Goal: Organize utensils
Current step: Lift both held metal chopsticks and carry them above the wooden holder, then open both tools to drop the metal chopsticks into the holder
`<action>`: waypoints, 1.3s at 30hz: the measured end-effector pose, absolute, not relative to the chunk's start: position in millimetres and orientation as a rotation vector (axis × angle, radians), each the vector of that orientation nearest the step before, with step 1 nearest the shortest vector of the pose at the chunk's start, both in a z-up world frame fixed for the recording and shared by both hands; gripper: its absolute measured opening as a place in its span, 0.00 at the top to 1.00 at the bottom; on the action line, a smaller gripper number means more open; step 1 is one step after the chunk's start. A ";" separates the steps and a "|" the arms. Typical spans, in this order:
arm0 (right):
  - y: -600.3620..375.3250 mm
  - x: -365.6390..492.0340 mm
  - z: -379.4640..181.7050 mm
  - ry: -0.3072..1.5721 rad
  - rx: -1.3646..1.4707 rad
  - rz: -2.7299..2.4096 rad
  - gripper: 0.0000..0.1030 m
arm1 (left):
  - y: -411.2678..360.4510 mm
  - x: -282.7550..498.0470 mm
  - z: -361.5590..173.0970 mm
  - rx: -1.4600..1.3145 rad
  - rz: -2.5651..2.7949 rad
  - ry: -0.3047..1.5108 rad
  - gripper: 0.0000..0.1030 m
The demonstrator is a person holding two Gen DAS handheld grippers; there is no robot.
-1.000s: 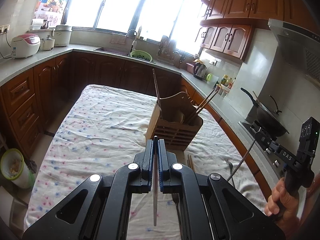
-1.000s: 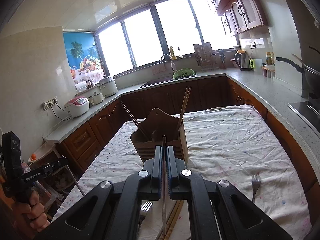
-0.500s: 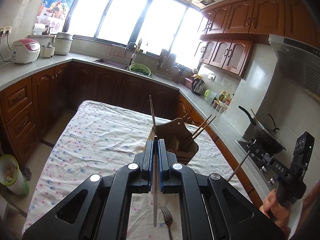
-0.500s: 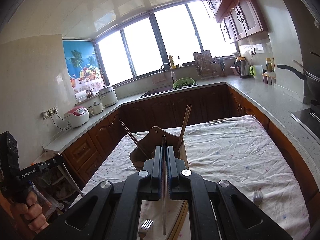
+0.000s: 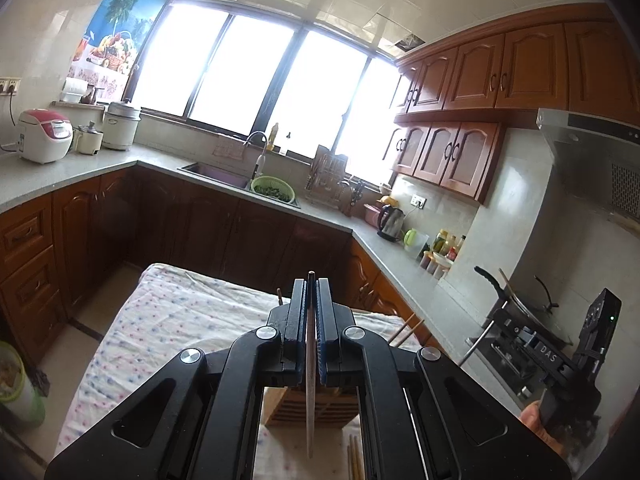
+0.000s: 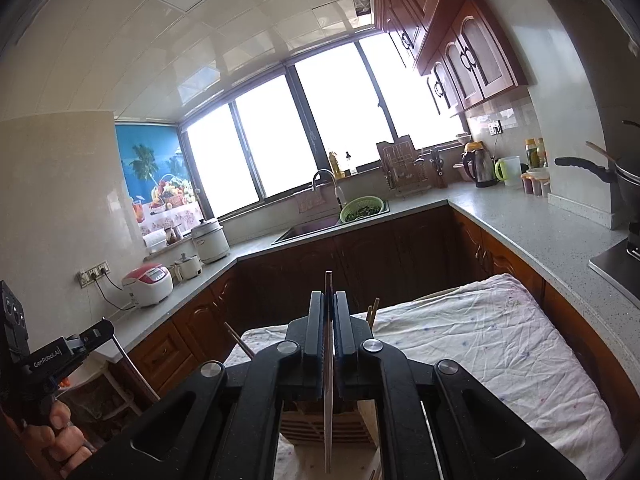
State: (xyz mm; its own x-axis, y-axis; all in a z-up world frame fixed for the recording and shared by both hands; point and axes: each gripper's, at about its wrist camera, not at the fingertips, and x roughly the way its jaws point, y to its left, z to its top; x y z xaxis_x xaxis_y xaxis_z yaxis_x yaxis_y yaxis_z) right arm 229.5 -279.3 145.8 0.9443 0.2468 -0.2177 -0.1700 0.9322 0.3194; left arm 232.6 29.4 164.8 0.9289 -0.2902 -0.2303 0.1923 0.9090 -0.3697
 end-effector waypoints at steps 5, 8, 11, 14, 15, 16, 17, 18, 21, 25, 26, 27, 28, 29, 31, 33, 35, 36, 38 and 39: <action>-280.0 253.8 160.7 0.212 0.315 0.198 0.96 | 29.3 257.6 178.2 -0.356 -0.234 0.235 0.97; -277.4 267.1 162.2 0.192 0.304 0.185 0.96 | 26.3 273.5 180.8 -0.357 -0.220 0.214 0.97; -272.9 278.0 156.6 0.176 0.292 0.168 0.96 | 23.5 288.7 175.1 -0.366 -0.205 0.202 0.97; -268.8 287.7 146.0 0.169 0.277 0.149 0.96 | 21.3 302.7 162.4 -0.371 -0.181 0.198 0.97; -268.1 291.0 141.6 0.172 0.275 0.145 0.96 | 20.0 307.4 156.7 -0.373 -0.174 0.199 0.97; -267.8 294.3 136.6 0.177 0.277 0.141 0.96 | 18.9 312.0 150.8 -0.376 -0.169 0.204 0.97; -267.9 297.9 131.8 0.183 0.279 0.135 0.96 | 17.0 316.9 143.5 -0.378 -0.164 0.214 0.97; -268.0 300.5 126.4 0.189 0.282 0.133 0.96 | 15.8 321.0 137.0 -0.381 -0.160 0.222 0.97; -267.7 306.4 108.7 0.203 0.296 0.134 0.96 | 12.3 331.6 115.7 -0.394 -0.157 0.254 0.97; -263.8 309.3 86.5 0.217 0.293 0.136 0.96 | 4.7 343.2 92.9 -0.386 -0.154 0.298 0.97; -262.7 310.1 81.5 0.227 0.292 0.137 0.96 | 2.8 345.2 87.5 -0.382 -0.154 0.309 0.97; -262.1 311.1 76.9 0.235 0.294 0.137 0.96 | 1.3 347.5 83.2 -0.381 -0.157 0.320 0.97; -261.4 312.0 72.8 0.243 0.296 0.136 0.96 | 0.0 349.0 79.5 -0.378 -0.158 0.329 0.97; -261.9 313.2 69.2 0.253 0.298 0.135 0.96 | -2.4 348.3 75.2 -0.372 -0.158 0.338 0.97; -263.6 314.9 63.8 0.271 0.307 0.137 0.96 | -5.1 349.9 69.8 -0.365 -0.163 0.356 0.96; -264.0 316.8 60.6 0.291 0.309 0.145 0.96 | -8.0 352.0 65.6 -0.358 -0.175 0.379 0.96; -262.4 319.5 57.8 0.315 0.306 0.153 0.96 | -10.8 354.5 60.9 -0.352 -0.186 0.405 0.96; -262.3 320.6 56.6 0.325 0.302 0.155 0.96 | -12.0 355.1 58.8 -0.349 -0.184 0.415 0.96; -260.9 322.9 54.9 0.341 0.293 0.154 0.96 | -12.7 354.9 58.9 -0.346 -0.181 0.411 0.96; -261.9 323.9 53.9 0.349 0.295 0.157 0.95 | -12.5 355.6 59.2 -0.348 -0.183 0.417 0.96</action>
State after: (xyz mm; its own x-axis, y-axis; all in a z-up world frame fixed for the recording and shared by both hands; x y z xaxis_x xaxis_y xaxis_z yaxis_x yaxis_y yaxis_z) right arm 323.9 -261.9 53.9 0.9281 0.2016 -0.3129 -0.1005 0.9452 0.3108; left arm 355.6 -12.5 59.2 0.8993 -0.2437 -0.3632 0.1027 0.9248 -0.3663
